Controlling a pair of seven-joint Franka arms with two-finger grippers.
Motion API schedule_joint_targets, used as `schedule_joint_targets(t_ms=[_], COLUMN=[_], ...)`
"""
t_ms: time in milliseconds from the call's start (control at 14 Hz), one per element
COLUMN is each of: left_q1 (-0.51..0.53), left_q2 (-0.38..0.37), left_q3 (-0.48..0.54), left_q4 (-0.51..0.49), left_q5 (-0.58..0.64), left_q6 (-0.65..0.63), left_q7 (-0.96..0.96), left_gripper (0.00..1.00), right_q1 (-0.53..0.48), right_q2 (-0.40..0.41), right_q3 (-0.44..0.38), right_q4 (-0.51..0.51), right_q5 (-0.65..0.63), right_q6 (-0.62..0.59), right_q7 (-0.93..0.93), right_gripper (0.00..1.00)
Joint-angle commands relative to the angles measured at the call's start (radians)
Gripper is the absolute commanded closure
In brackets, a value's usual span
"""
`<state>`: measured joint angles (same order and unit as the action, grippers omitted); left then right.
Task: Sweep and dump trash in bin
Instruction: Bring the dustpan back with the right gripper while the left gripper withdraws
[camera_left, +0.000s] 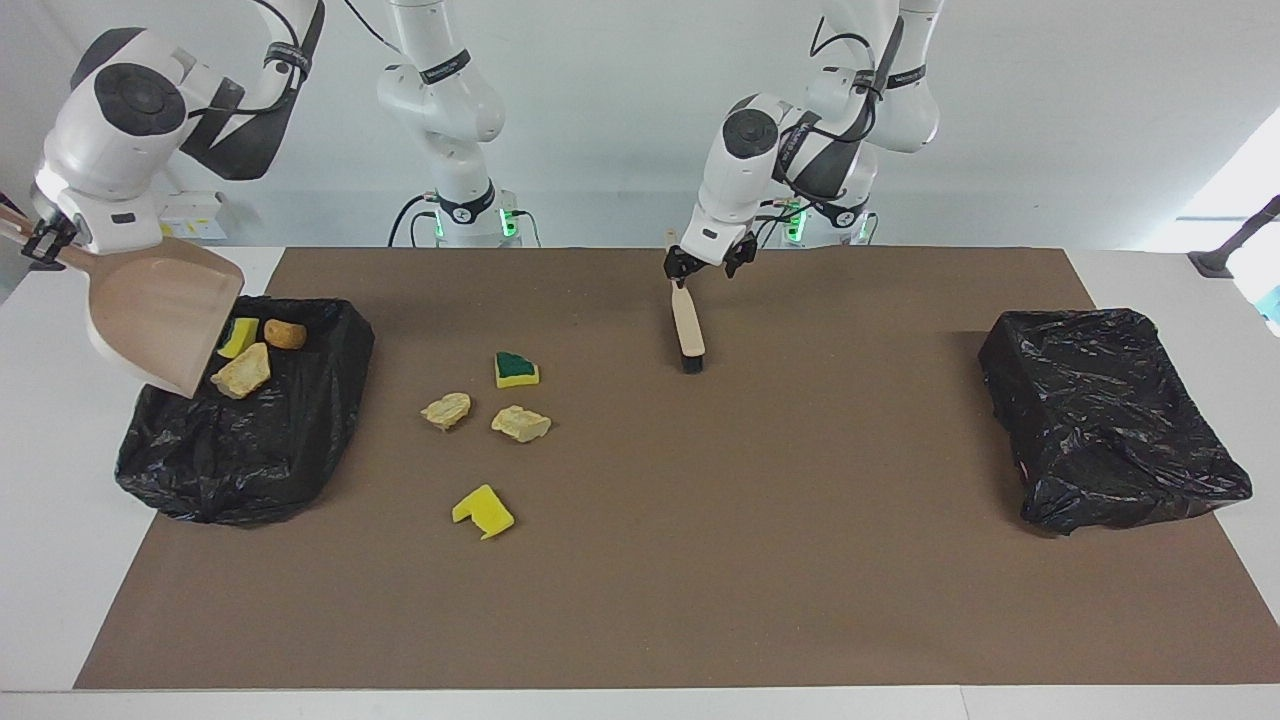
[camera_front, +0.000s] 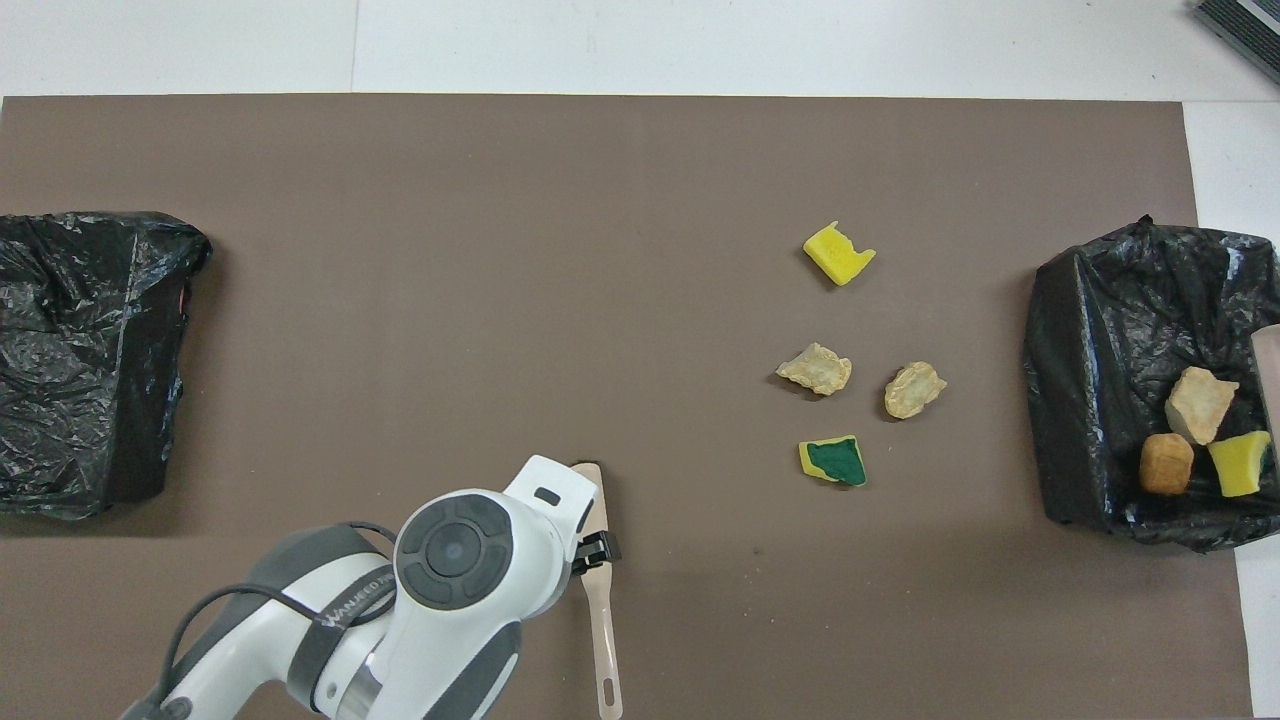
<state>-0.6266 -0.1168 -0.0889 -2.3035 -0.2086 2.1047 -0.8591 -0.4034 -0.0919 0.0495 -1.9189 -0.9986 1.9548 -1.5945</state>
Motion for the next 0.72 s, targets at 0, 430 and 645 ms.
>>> schedule_joint_targets(t_ms=[0, 430, 645], left_q1=[0.103, 0.336, 0.416], left_q2=[0.005, -0.003, -0.004], left_q3=[-0.008, -0.006, -0.006], left_q4=[0.038, 0.065, 0.065], left_q5=[0.012, 0.023, 0.073], left_q6=[-0.031, -0.078, -0.078], left_q7=[0.096, 0.450, 0.606], left_gripper=[0.00, 0.00, 0.00], right_q1=[0.012, 0.066, 0.118], right_q2=[-0.023, -0.014, -0.014], right_q3=[0.004, 0.027, 0.030], right_q4=[0.018, 0.047, 0.044], right_q5=[-0.055, 0.275, 0.394], right_q6=[0.012, -0.004, -0.025], right_q7=[0.013, 0.065, 0.293], right_gripper=[1.00, 1.00, 1.00])
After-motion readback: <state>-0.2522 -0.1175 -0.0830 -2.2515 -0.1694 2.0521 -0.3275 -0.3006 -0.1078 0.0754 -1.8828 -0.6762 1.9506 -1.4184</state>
